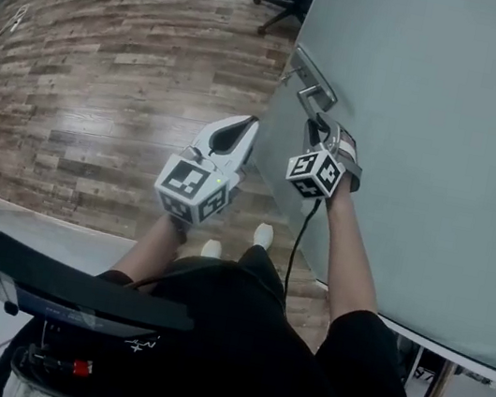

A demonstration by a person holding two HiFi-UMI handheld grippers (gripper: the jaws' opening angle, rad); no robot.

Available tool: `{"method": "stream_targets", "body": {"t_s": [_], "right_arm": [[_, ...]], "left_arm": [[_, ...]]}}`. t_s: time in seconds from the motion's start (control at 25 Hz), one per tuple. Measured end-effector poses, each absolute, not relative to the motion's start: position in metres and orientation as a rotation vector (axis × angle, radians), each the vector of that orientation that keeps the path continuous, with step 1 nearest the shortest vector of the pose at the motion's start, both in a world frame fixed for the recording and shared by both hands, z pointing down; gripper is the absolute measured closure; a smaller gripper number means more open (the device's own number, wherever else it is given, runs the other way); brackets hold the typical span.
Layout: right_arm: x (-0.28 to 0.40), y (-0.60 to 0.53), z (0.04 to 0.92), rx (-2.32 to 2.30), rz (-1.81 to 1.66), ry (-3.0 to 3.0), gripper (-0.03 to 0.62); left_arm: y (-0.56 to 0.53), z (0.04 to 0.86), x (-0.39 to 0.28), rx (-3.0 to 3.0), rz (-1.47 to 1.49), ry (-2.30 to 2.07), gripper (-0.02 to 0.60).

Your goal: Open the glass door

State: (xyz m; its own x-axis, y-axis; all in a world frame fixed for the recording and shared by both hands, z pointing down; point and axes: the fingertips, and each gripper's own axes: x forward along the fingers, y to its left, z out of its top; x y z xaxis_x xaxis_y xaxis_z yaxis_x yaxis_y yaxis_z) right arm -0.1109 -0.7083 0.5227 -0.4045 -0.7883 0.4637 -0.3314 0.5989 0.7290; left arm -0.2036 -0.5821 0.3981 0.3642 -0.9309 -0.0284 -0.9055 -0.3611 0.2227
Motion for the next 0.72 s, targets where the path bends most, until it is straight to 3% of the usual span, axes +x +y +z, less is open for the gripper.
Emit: {"method": "stream_targets", "body": {"t_s": [0.72], "right_arm": [[-0.056,-0.814,0.526,1.058,-0.521,-1.916,0.498]], "left_arm": [[-0.712,0.394,-0.124,2.506,-0.169,-1.558,0.581]]}}
